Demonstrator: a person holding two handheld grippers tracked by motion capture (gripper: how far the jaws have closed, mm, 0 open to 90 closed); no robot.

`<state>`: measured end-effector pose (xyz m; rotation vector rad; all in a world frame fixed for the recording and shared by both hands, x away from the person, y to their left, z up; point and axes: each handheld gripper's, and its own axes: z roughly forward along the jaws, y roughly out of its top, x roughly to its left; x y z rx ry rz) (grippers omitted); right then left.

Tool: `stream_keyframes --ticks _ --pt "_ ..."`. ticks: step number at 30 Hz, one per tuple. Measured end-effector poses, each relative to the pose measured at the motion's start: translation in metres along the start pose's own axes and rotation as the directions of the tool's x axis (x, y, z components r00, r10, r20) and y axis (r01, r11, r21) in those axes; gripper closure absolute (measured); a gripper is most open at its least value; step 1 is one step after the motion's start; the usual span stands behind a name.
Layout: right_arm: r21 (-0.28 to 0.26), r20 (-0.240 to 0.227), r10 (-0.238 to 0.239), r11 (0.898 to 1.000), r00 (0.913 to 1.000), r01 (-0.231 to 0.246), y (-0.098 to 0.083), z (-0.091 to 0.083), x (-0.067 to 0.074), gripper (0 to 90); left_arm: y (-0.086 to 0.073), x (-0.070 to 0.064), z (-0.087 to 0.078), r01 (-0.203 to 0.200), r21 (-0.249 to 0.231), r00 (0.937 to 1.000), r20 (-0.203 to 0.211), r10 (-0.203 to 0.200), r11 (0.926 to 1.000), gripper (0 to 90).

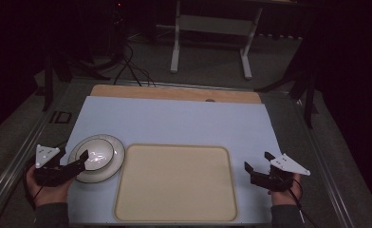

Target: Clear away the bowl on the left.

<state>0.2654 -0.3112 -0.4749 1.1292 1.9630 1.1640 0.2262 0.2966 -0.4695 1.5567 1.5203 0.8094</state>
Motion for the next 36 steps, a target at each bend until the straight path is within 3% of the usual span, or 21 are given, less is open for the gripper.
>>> stream_keyframes --ticks 16,26,36 --pt "-0.044 0.0 -0.039 0.998 0.9992 0.039 0.003 -0.003 0.003 13.9 0.0 0.004 0.002 0.017 0.0 0.9998 -0.004 -0.017 0.9999 23.2" --pt "-0.045 0.002 -0.045 0.998 0.999 0.045 0.003 -0.003 0.004 14.0 -0.002 0.012 0.011 0.048 0.023 0.9989 0.001 -0.048 0.9986 24.2" --pt "-0.041 0.001 -0.052 0.998 0.9986 0.052 0.003 -0.003 0.006 13.9 -0.003 0.014 0.015 0.048 0.046 0.9988 -0.002 -0.048 0.9978 24.8"
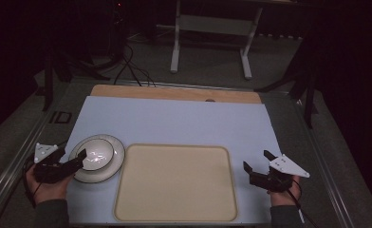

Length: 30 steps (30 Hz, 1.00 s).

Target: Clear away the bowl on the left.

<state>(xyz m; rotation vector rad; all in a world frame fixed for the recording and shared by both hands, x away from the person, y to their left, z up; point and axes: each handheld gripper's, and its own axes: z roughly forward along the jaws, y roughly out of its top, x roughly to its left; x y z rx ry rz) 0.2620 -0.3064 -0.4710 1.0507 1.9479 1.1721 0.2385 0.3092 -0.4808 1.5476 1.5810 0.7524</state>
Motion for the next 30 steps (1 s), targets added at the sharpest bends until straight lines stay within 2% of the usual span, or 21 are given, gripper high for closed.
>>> stream_keyframes --ticks 13,24,30 --pt "-0.006 0.005 -0.002 1.0 1.0 0.002 0.0 0.0 0.0 14.0 -0.002 0.001 0.007 0.01 0.032 0.9999 0.009 -0.01 0.9994 26.1" --pt "-0.006 0.007 -0.004 1.0 1.0 0.004 0.0 0.0 0.001 14.0 -0.002 0.011 0.016 0.035 0.064 0.9994 0.002 -0.035 0.9973 28.0" --pt "-0.004 0.008 -0.002 1.0 1.0 0.003 0.0 0.0 0.001 14.0 -0.003 0.011 0.018 0.046 0.083 0.9984 0.03 -0.048 0.9955 31.2"
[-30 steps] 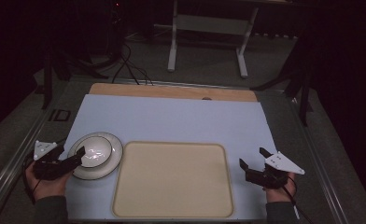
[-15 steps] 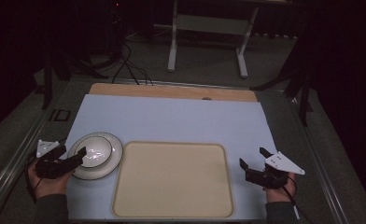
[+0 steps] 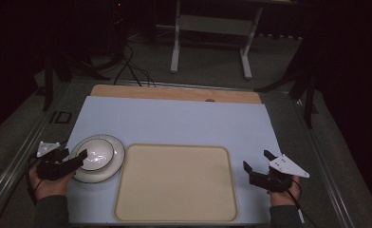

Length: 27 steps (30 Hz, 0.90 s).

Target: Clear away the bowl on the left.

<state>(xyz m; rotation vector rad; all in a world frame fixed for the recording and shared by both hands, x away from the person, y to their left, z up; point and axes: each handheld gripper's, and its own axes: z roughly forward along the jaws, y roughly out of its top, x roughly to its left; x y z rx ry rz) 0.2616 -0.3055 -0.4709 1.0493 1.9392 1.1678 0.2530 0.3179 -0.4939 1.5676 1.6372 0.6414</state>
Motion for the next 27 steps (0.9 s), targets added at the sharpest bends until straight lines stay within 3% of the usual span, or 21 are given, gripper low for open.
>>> stream_keyframes --ticks 22,27 --pt "0.0 0.0 -0.002 1.0 1.0 0.002 0.0 0.0 0.0 14.0 -0.001 0.004 0.011 0.048 0.087 0.9977 0.044 -0.052 0.995 44.0" --pt "0.001 -0.001 -0.003 1.0 1.0 0.003 0.0 0.001 0.001 14.0 -0.002 0.003 0.013 0.054 0.114 0.997 0.048 -0.06 0.992 50.5"
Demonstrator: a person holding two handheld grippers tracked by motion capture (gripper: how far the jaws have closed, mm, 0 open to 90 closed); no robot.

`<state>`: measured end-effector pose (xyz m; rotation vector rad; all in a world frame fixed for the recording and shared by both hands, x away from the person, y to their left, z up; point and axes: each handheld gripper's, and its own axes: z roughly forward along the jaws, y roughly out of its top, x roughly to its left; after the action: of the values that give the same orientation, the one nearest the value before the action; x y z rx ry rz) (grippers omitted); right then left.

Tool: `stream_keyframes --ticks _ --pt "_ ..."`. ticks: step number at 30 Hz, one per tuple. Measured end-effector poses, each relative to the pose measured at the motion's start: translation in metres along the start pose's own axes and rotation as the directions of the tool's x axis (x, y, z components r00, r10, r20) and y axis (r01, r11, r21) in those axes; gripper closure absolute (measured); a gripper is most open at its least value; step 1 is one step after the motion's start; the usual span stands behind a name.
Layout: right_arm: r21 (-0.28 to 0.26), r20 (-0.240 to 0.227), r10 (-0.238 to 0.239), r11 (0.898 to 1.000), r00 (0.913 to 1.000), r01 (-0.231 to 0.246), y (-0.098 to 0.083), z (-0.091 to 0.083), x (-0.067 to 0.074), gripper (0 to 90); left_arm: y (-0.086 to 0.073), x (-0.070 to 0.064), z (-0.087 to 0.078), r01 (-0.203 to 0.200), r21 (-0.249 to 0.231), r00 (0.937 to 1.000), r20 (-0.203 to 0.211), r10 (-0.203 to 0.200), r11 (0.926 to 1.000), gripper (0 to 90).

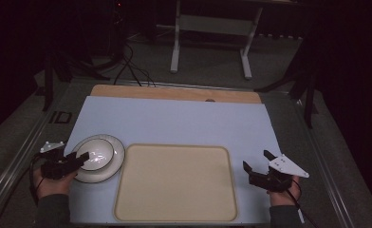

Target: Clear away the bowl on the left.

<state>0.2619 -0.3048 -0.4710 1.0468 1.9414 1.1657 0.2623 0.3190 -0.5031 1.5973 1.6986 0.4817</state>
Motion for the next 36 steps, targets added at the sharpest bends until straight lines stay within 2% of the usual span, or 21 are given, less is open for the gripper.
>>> stream_keyframes --ticks 3,14,17,28,36 --pt "0.0 -0.001 -0.002 1.0 1.0 0.002 0.0 0.0 0.0 14.0 0.0 0.001 0.002 0.019 0.015 0.9998 0.001 -0.019 0.9997 54.2" --pt "0.001 -0.003 -0.001 1.0 1.0 0.001 0.0 0.0 0.0 14.0 0.0 0.002 0.007 0.032 0.048 0.9995 0.0 -0.032 0.9983 66.6" --pt "0.002 -0.003 -0.002 1.0 1.0 0.002 0.0 0.0 0.0 14.0 0.0 0.002 0.008 0.046 0.056 0.9989 -0.007 -0.045 0.9974 69.3" --pt "0.003 -0.007 -0.003 1.0 1.0 0.003 0.0 0.0 0.0 14.0 0.002 0.0 0.014 0.051 0.084 0.9986 -0.016 -0.05 0.9952 71.0" --pt "0.004 -0.01 -0.005 1.0 0.9999 0.005 0.0 0.001 0.001 14.0 0.003 0.005 0.016 0.087 0.093 0.996 0.011 -0.089 0.9919 72.9"
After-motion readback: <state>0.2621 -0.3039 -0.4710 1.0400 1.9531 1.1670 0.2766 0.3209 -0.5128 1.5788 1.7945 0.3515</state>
